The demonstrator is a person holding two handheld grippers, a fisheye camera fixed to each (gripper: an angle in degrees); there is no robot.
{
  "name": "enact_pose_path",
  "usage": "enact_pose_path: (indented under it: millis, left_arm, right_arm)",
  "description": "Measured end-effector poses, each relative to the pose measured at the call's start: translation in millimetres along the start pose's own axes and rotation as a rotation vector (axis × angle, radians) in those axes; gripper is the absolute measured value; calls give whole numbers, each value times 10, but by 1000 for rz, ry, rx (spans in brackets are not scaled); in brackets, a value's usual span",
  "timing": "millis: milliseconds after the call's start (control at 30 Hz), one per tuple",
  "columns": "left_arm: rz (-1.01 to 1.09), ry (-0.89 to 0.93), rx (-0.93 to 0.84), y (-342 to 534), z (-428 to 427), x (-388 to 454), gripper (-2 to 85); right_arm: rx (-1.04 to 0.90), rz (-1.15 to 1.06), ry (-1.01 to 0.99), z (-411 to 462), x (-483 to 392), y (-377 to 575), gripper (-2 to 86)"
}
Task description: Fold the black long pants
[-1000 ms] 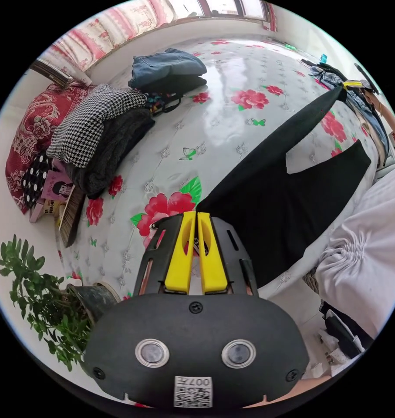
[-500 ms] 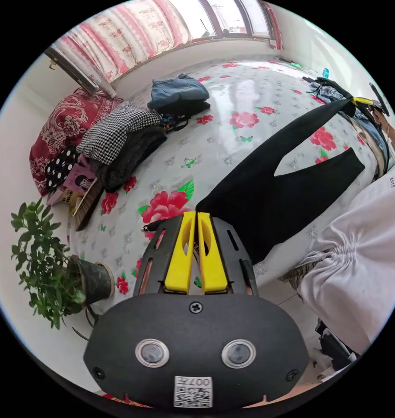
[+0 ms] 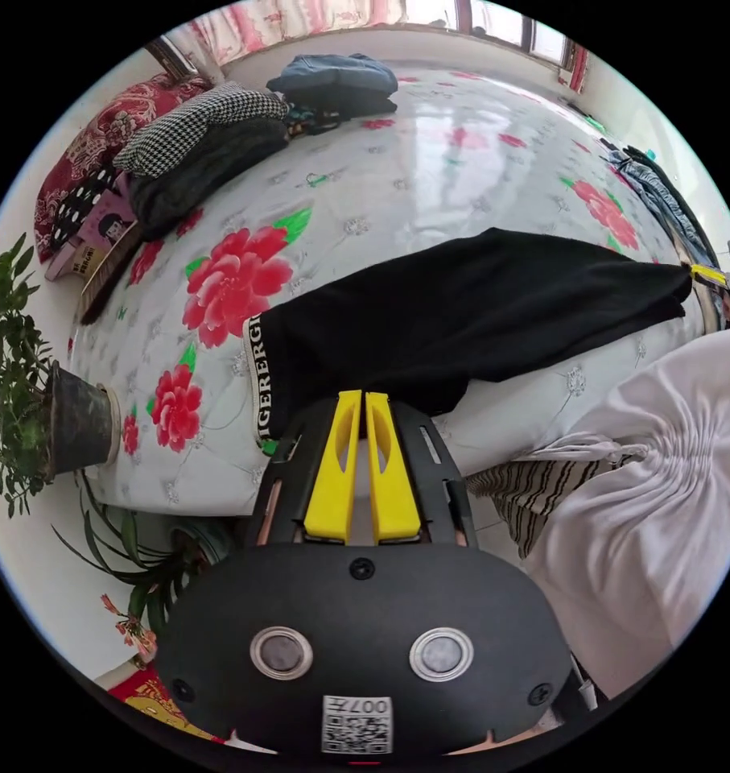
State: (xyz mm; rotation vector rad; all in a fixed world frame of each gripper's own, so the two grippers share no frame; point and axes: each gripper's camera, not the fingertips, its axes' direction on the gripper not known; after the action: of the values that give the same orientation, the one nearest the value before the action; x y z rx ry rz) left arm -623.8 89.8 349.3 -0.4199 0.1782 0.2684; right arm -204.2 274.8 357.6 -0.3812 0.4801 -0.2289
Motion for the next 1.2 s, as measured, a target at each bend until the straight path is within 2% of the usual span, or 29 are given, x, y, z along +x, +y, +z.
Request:
enact_pose_path:
  millis: [100,167,300,367,500,700,800,933,1067,1200]
  left_arm:
    - [53,-21,-64,11,167,55,-10]
    - [88,-19,-122,35,363,148,-9]
    - [61,-19,-100,86,435,152,-9]
    - [14,28,-82,127,450,61,-9]
    - [-9,59,-94,134,520,1,-9]
    - [1,19,-118,90,632,60,-9]
    - [-15,13,-110,121,675,73,-9]
    - [-27,-5,-103,165,736,114,-8]
    - [-69,-2,-94,243,744,118,-6]
    - [-139,16,-35,405,647,98,-4]
  right_arm:
    - [130,13,63,-411,67,-75,-3]
    - [124,25,77,-372,77,-55,-3]
    - [-163,0,-66,358,76,180,-2]
    - [-187,11,-84,450,66,293,-2]
    - [-145,-10,-28,188,169,214,-2]
    - [169,-32,155,-868,495,-79,-1]
    - [138,-24,199,-615,559,64,0]
    - [-173,70,20,257,839,499,9]
    - [-127,207,-28,119,1191,930,26]
    - [9,447,-213,-121,1971,1325,36]
